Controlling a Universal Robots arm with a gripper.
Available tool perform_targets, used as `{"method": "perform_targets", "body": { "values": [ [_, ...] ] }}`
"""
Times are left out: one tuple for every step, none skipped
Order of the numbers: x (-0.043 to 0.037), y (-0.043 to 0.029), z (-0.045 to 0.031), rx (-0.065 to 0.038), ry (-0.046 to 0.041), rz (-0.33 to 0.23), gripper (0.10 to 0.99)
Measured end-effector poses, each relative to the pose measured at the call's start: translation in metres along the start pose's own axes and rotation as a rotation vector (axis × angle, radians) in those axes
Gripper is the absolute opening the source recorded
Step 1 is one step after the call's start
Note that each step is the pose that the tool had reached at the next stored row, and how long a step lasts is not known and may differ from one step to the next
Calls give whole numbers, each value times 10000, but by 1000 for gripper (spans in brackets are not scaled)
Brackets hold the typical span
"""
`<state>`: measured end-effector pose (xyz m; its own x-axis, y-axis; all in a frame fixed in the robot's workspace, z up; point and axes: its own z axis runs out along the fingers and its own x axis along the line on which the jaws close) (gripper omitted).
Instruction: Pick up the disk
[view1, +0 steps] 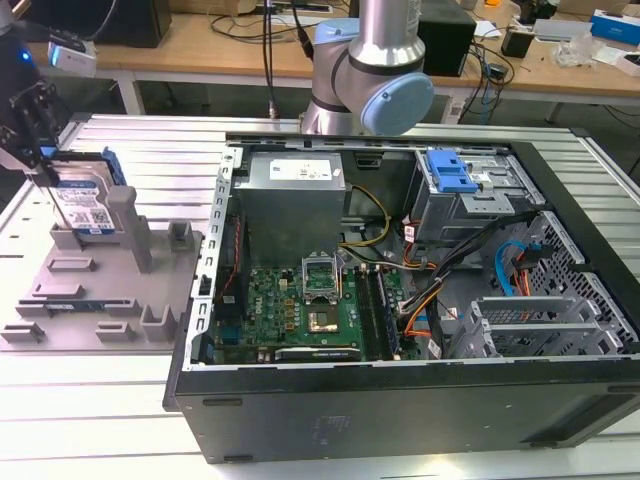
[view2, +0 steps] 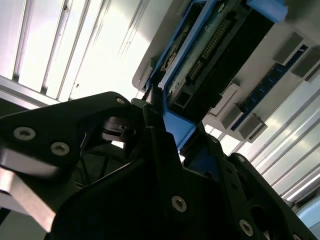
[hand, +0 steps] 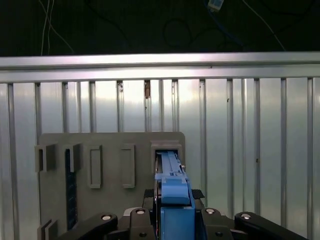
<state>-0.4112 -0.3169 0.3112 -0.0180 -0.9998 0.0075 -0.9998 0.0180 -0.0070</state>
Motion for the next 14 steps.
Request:
{"method": "perform_targets", "body": {
  "values": [
    [0,-1,-56,8,-12,0,365],
    [1,-1,-115,17,-25,1,365],
    [1,-1,-151,22,-32,0,365],
    [1,-1,-192,25,-37,1,365],
    [2,-2,-230,29,-41,1,365],
    [2,-2,-269,32,-45,1,365],
    [2,-2,-305,34,-48,1,365],
    [3,-3,-347,37,-50,1,365],
    [3,-3,-413,42,-54,1,365],
    [4,-3,-485,47,-58,1,365],
    [4,-4,-565,54,-63,1,365],
    [4,-4,-602,58,-65,2,365],
    [5,-5,-639,60,-67,1,365],
    [6,-5,-711,60,-67,1,365]
  ]
}}
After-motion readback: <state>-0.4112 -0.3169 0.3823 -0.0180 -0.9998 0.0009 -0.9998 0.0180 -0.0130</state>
